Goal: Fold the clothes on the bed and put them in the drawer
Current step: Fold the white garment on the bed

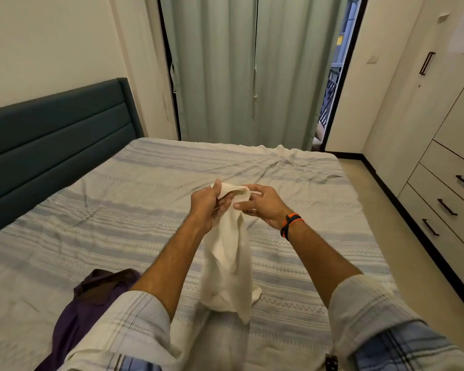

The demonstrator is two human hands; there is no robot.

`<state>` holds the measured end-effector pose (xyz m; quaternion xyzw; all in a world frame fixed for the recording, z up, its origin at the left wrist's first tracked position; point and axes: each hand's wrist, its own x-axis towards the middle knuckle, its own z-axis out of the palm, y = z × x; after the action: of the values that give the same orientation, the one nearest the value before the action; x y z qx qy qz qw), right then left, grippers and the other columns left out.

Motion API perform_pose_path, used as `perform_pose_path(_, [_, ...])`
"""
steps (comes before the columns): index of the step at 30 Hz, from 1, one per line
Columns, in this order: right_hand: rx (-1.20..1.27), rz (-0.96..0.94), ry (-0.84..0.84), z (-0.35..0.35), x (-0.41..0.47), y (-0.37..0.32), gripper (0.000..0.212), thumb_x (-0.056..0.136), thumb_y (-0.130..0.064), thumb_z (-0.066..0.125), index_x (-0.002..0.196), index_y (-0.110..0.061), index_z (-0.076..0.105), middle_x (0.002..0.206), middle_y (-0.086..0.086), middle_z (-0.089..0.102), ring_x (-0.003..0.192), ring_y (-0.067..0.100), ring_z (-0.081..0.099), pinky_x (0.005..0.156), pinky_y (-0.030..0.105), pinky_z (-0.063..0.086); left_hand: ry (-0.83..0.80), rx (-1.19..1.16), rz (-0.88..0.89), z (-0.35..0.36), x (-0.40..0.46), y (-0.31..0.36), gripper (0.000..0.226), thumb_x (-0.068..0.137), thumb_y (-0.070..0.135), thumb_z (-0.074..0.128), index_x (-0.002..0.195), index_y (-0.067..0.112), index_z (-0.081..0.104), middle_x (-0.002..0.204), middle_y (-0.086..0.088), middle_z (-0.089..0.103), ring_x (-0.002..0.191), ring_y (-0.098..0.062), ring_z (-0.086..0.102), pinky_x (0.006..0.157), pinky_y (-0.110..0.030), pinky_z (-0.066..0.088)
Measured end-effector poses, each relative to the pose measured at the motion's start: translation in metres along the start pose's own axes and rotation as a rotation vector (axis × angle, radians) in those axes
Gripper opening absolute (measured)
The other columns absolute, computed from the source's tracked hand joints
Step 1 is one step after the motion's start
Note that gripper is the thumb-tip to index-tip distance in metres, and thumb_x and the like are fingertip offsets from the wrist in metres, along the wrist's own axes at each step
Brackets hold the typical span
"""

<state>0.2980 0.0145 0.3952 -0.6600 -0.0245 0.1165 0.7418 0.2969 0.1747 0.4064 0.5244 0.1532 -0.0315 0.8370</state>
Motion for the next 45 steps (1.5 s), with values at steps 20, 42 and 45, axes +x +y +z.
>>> perform_pose_path(20, [-0.371,-0.189,0.011,-0.003,0.014,0.001,0.018,0.096,-0.023,0.064,0.102,-0.011,0.075,0.090,0.003,0.073,0.079,0.010,0.066,0.071,0.024,0.053,-0.003,0.772,0.356,-0.017,0.021,-0.010,0.084,0.060,0.014,0.091,0.131,0.025,0.047,0.128,0.003,0.052,0.113,-0.018,0.052,0.098,-0.038,0.050])
perform_pose_path(42, [-1.209,0.107,-0.120,-0.053,0.014,0.012,0.040,0.069,-0.041,0.088,0.091,-0.014,0.069,0.087,0.002,0.068,0.082,0.021,0.063,0.071,0.030,0.050,-0.090,0.860,0.469,-0.020,0.027,0.019,0.023,0.065,0.015,0.089,0.077,0.017,0.070,0.080,0.001,0.070,0.075,-0.015,0.063,0.071,-0.029,0.050])
perform_pose_path(45, [-1.214,0.083,0.033,-0.069,0.011,0.012,0.029,0.075,-0.043,0.083,0.067,-0.024,0.063,0.069,-0.002,0.061,0.073,0.020,0.058,0.059,0.028,0.043,-0.045,0.937,0.495,-0.029,0.027,0.026,0.021,0.069,0.018,0.088,0.079,0.019,0.070,0.081,0.001,0.069,0.079,-0.015,0.063,0.072,-0.028,0.049])
